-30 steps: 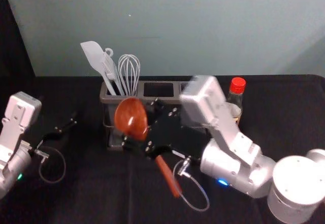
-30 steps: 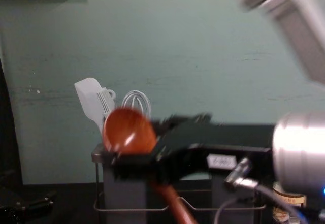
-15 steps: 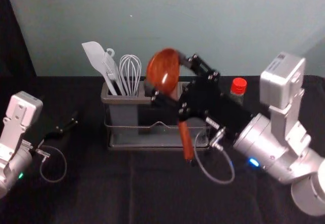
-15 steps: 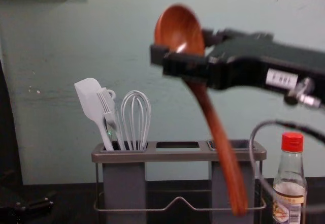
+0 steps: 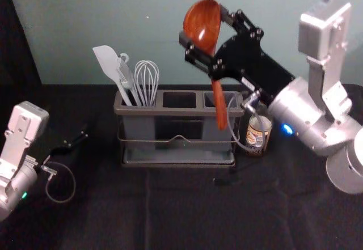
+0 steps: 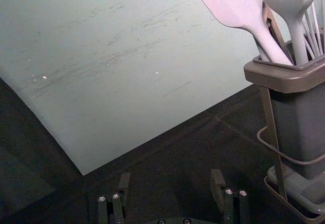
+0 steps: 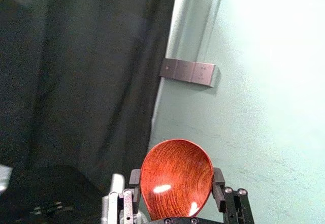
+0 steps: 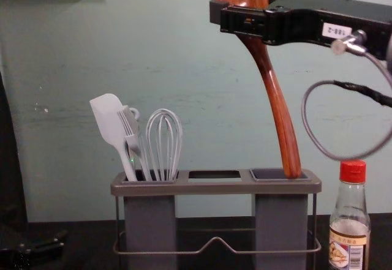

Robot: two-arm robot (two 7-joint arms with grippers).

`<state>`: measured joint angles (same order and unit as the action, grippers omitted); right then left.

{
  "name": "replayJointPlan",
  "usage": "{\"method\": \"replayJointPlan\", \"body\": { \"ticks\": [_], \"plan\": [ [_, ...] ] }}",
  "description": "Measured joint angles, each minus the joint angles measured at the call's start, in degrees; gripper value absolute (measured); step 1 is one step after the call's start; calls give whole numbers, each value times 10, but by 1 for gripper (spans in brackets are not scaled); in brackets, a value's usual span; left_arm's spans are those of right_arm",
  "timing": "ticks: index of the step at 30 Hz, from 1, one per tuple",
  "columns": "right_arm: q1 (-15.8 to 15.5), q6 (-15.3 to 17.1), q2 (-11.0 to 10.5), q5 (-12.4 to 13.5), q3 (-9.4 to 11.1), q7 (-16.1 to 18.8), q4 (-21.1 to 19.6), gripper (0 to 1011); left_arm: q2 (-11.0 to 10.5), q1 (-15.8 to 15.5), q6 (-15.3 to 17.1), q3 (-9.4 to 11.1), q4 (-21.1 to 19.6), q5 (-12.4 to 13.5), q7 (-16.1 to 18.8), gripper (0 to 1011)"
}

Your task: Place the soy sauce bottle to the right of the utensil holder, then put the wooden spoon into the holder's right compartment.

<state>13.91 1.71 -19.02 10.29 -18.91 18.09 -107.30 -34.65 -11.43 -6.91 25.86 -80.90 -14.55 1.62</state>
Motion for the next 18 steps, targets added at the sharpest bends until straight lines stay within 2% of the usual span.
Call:
{"method": "replayJointPlan", "body": {
  "ticks": [4,5,6,8,12,18],
  "plan": [
    [37,12,12,-13,-3,-5,36,838,0,0,0,0,0,0,0,1011],
    [37,12,12,-13,-3,-5,36,838,0,0,0,0,0,0,0,1011],
    [56,17,17,-17,-5,-5,55,838,0,0,0,0,0,0,0,1011],
    [61,19,19,-18,-6,-5,62,837,0,0,0,0,0,0,0,1011],
    [93,19,33,-27,-11,-7,105,838,0,0,0,0,0,0,0,1011],
    [122,17,47,-39,-17,-9,155,838,0,0,0,0,0,0,0,1011]
  ]
}}
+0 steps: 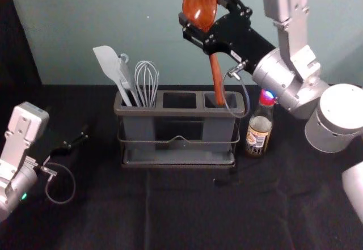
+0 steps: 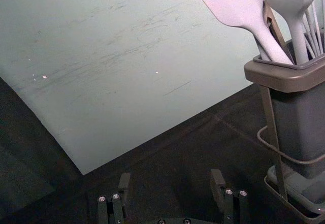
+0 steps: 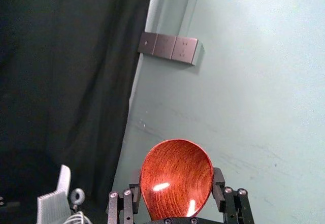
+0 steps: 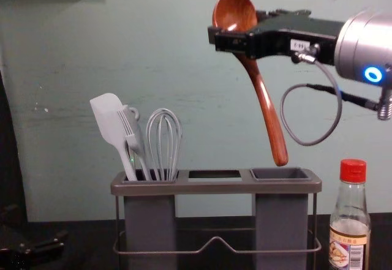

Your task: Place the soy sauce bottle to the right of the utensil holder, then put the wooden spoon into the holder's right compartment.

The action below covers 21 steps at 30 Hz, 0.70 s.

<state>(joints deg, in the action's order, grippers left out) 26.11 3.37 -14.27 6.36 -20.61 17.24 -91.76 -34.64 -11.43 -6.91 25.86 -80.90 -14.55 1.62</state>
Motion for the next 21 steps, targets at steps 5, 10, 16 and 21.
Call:
{"method": "replayJointPlan", "body": {
  "ticks": [5,10,16,21],
  "plan": [
    [18,-2,9,-7,-3,0,33,838,0,0,0,0,0,0,0,1011],
    [30,-5,16,-12,-5,0,61,838,0,0,0,0,0,0,0,1011],
    [37,-7,21,-14,-6,1,82,838,0,0,0,0,0,0,0,1012],
    [34,-6,22,-15,-6,1,86,838,0,0,0,0,0,0,0,1012]
  ]
}}
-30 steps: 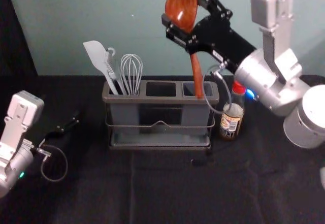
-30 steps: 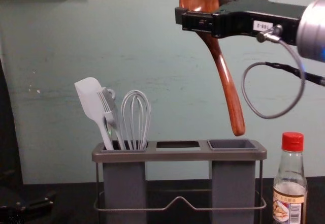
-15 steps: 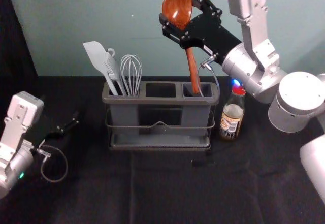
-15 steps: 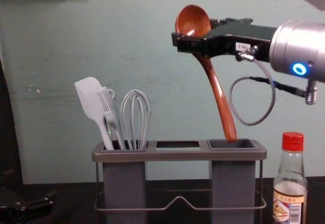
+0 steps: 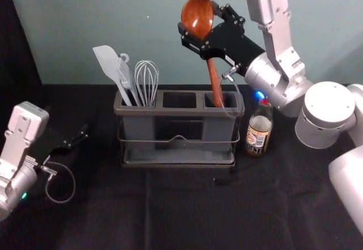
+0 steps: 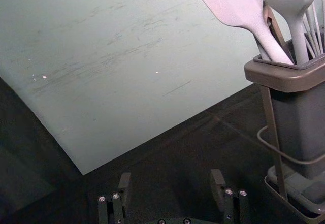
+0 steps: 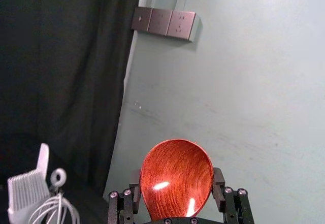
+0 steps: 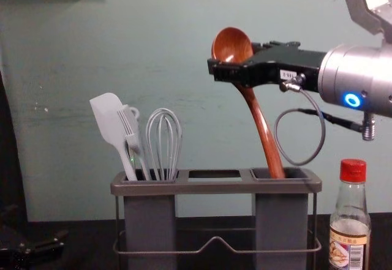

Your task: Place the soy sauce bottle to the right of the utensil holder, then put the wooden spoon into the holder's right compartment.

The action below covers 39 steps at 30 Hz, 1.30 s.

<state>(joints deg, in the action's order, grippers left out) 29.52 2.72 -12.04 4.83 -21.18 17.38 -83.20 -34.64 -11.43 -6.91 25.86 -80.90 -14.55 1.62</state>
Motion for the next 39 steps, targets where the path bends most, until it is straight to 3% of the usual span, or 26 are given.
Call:
{"method": "replayJointPlan", "body": {
  "ticks": [8,29,39],
  "plan": [
    [-27,11,-9,6,8,2,-30,838,0,0,0,0,0,0,0,1012],
    [-134,41,-63,43,50,1,-179,838,0,0,0,0,0,0,0,1011],
    [-151,42,-66,37,52,-11,-179,838,0,0,0,0,0,0,0,1011]
  ]
}}
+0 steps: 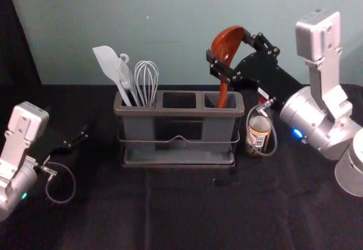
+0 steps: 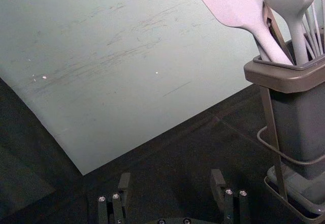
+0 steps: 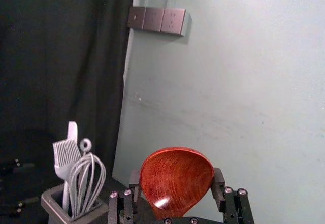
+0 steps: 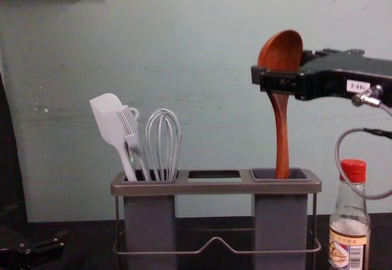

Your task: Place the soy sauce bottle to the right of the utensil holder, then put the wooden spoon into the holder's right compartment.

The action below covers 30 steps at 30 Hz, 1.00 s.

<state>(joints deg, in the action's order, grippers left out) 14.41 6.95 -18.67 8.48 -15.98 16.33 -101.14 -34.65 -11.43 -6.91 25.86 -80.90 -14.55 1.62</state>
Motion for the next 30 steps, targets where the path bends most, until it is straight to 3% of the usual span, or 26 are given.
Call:
{"method": "replayJointPlan", "body": {
  "ticks": [16,30],
  "plan": [
    [-5,-2,22,-20,-12,-10,50,838,0,0,0,0,0,0,0,1012],
    [-10,2,30,-29,-13,-12,58,838,0,0,0,0,0,0,0,1011]
  ]
}}
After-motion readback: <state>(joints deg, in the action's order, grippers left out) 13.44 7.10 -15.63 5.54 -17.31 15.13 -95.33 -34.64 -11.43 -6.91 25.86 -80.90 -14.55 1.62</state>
